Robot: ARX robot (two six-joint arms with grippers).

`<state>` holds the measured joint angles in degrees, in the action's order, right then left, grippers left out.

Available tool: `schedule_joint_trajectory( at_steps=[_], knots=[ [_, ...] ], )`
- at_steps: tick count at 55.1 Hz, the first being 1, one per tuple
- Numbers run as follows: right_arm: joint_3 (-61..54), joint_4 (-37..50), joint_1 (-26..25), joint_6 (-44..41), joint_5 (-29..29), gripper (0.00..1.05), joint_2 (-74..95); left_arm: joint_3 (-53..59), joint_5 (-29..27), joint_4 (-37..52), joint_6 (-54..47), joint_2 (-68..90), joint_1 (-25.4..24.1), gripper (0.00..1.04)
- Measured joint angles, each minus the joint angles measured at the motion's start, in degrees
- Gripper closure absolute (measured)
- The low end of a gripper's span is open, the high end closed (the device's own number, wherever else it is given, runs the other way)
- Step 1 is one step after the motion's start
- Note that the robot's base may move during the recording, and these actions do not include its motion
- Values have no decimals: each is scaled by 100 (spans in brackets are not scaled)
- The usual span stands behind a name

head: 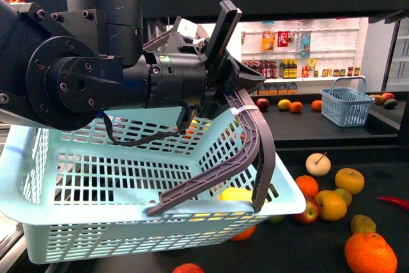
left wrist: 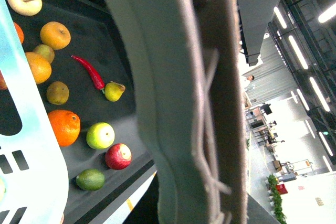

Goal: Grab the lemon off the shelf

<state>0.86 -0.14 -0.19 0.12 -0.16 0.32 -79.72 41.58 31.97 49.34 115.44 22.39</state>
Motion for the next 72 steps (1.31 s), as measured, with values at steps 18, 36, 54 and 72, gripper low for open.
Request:
schedule_joint_trajectory(
  at_steps=[18, 36, 54, 72],
  knots=[
    [0, 0, 0, 2, 0, 8, 0, 0, 0, 0, 0, 0, 0, 98],
    [0, 0, 0, 2, 0, 7, 0, 4, -2402, 713, 1679, 0, -247, 98],
    [0, 0, 0, 2, -2, 7, 0, 129, -3418, 2874, 3348, 59, -1884, 98],
    [0, 0, 0, 2, -2, 7, -2, 197, -3099, 3423, 3652, 310, -3080, 98]
  ],
)
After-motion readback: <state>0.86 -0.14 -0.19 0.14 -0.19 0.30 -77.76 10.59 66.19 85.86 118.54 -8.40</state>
